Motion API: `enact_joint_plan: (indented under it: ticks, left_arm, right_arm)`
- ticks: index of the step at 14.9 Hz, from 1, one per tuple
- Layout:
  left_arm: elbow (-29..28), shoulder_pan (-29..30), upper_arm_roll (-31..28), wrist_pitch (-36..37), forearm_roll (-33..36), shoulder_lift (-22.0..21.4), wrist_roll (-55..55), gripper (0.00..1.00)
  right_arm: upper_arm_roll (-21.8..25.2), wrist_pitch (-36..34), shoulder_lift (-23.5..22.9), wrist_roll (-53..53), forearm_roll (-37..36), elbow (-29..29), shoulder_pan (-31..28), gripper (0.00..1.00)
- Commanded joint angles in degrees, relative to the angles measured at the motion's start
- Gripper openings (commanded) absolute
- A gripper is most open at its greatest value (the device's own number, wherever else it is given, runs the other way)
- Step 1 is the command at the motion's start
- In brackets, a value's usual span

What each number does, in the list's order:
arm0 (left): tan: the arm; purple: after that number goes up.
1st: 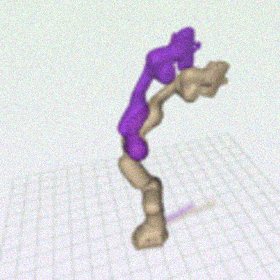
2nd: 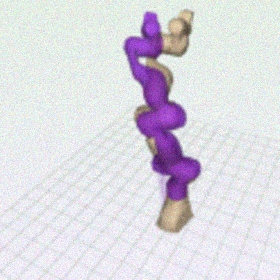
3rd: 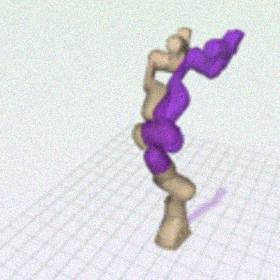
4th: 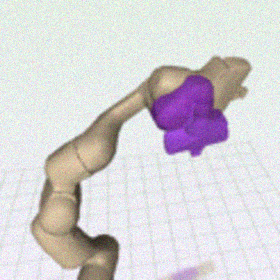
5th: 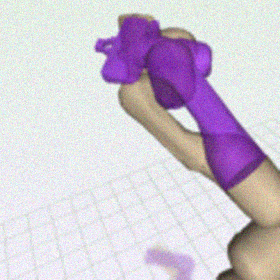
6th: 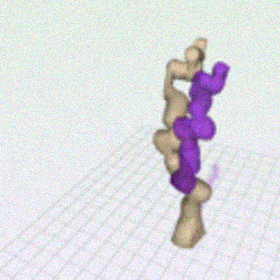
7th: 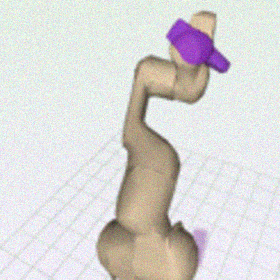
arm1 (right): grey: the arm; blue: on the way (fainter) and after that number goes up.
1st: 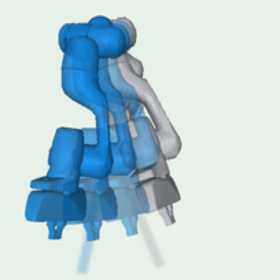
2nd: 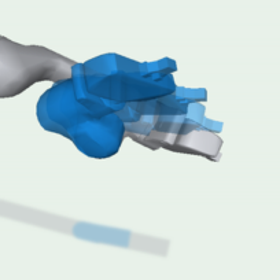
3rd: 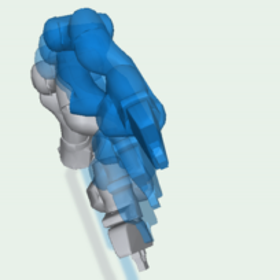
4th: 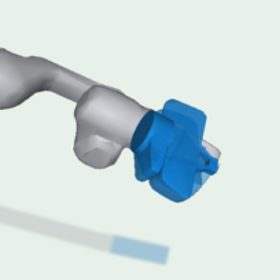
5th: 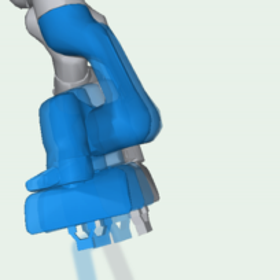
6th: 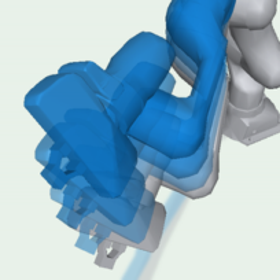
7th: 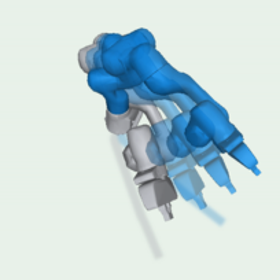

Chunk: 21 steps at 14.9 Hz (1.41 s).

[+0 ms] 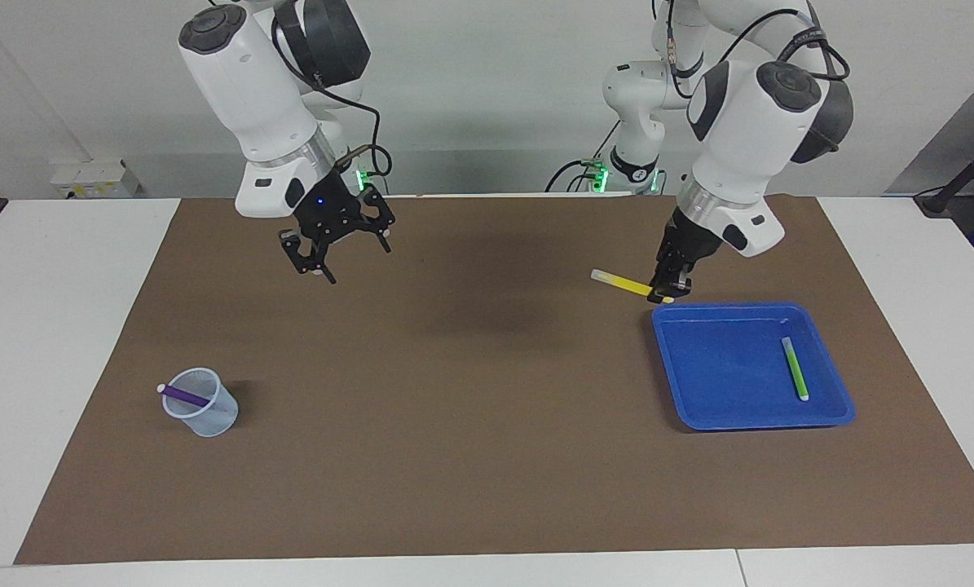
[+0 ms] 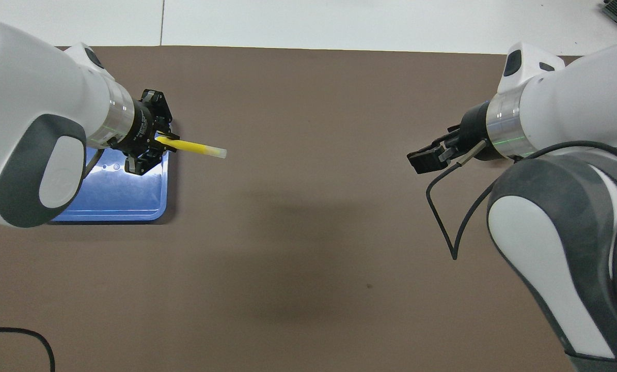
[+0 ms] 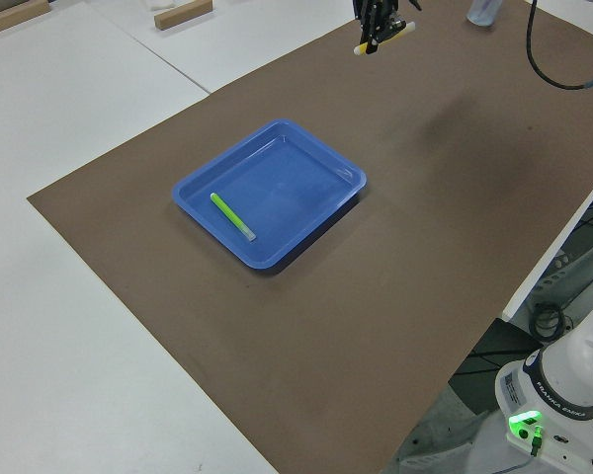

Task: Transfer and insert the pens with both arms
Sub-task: 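Bring the yellow pen toward the right gripper with the left gripper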

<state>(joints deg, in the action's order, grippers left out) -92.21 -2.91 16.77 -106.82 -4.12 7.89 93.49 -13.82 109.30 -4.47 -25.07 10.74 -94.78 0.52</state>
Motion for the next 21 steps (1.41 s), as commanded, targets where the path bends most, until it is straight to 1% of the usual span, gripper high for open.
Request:
enact_joint_plan:
  ticks: [1,3,5,6,9,11,13,15,17,21]
  left_arm:
    - [-1.3,-4.37,-0.95,-3.29,-0.8,-1.65,12.01,0.0]
    - [-1.65,-8.58,-1.12,-5.75,-0.54,-1.65,19.24,0.0]
    - [-1.66,-11.23,-1.13,-7.43,-0.01,-1.65,24.69,0.0]
    - [-1.74,-12.98,-1.13,-8.13,0.43,-1.65,26.55,0.0]
    - [-1.83,-16.68,-1.13,-9.98,2.27,-1.65,31.82,0.0]
    - [-2.09,-18.52,-1.04,-12.78,4.29,-1.65,35.78,0.0]
    - [-2.01,-19.32,-1.12,-13.67,4.47,-1.56,37.28,0.0]
    - [-2.1,-20.2,-1.04,-14.2,6.31,-1.56,39.47,0.0]
    - [-2.18,-20.64,-1.04,-15.08,7.28,-1.47,41.33,0.0]
    - [-2.18,-21.87,-1.04,-16.83,7.98,-1.3,43.17,0.0]
  right_arm:
    - [-0.33,5.39,3.76,-14.62,0.86,-6.21,-0.09,0.91]
    - [-0.42,6.45,3.68,-20.08,0.51,-5.95,1.4,0.89]
    - [-0.51,10.39,3.5,-24.66,0.07,-5.94,3.42,0.84]
    - [-0.42,11.54,3.33,-25.11,-0.02,-5.86,4.74,0.83]
    - [-0.51,11.99,3.41,-26.17,-1.24,-5.86,7.29,0.79]
    - [-0.51,11.9,3.59,-30.19,-1.69,-5.94,8.44,0.74]
    - [-0.51,11.55,3.68,-36.95,-1.69,-5.94,8.53,0.69]
    - [-0.51,11.11,3.68,-41.62,-1.69,-5.86,8.53,0.66]
    - [-0.51,11.02,3.59,-43.04,-1.69,-5.77,8.53,0.65]
    - [-0.95,10.41,3.68,-42.61,-1.69,-5.42,8.7,0.56]
